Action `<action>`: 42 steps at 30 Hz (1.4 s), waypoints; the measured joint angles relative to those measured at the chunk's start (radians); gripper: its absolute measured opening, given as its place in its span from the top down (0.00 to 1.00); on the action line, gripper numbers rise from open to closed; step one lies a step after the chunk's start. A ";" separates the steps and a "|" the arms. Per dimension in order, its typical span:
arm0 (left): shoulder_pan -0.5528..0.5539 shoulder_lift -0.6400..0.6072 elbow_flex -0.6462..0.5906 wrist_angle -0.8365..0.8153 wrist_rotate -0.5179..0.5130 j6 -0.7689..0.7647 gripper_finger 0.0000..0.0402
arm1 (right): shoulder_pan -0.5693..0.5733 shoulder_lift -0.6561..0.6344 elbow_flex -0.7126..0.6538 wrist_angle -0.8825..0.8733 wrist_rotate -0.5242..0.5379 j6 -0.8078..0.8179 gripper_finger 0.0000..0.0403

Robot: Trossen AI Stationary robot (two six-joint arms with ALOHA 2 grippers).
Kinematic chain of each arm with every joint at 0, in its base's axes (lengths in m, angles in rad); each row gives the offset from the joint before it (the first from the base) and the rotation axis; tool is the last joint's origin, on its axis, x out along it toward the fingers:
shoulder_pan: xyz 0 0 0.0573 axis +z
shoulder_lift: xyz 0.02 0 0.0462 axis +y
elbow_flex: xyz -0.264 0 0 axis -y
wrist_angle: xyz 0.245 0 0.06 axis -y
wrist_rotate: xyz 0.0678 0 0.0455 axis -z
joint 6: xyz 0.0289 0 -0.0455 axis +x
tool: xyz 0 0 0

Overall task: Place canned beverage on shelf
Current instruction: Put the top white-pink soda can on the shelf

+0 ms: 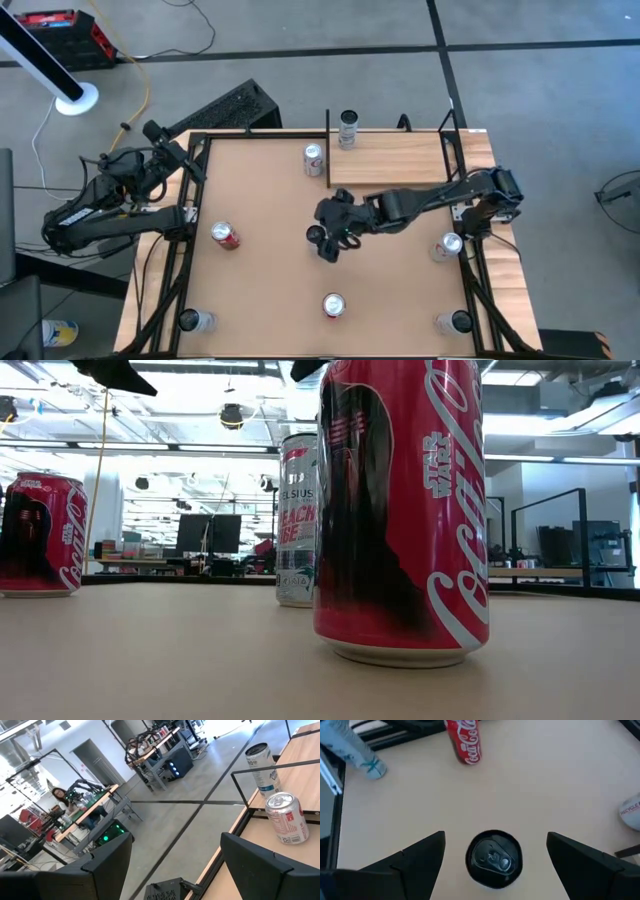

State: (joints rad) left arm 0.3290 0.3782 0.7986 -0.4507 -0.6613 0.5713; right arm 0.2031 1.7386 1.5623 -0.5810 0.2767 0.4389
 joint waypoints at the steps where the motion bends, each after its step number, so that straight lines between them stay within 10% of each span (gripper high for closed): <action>1: 0.000 0.000 0.000 0.000 -0.001 0.000 0.28 | 0.001 0.000 0.000 0.001 0.007 0.011 0.08; 18: 0.000 0.000 0.000 -0.002 -0.010 -0.003 0.28 | 0.060 0.101 0.000 0.015 0.225 0.052 0.08; 42: 0.000 0.000 0.000 -0.002 -0.027 -0.006 0.28 | 0.057 0.085 -0.098 0.118 0.247 0.028 0.08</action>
State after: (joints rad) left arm 0.3286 0.3786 0.7990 -0.4530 -0.6880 0.5648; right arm 0.2604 1.8235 1.4639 -0.4625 0.5241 0.4673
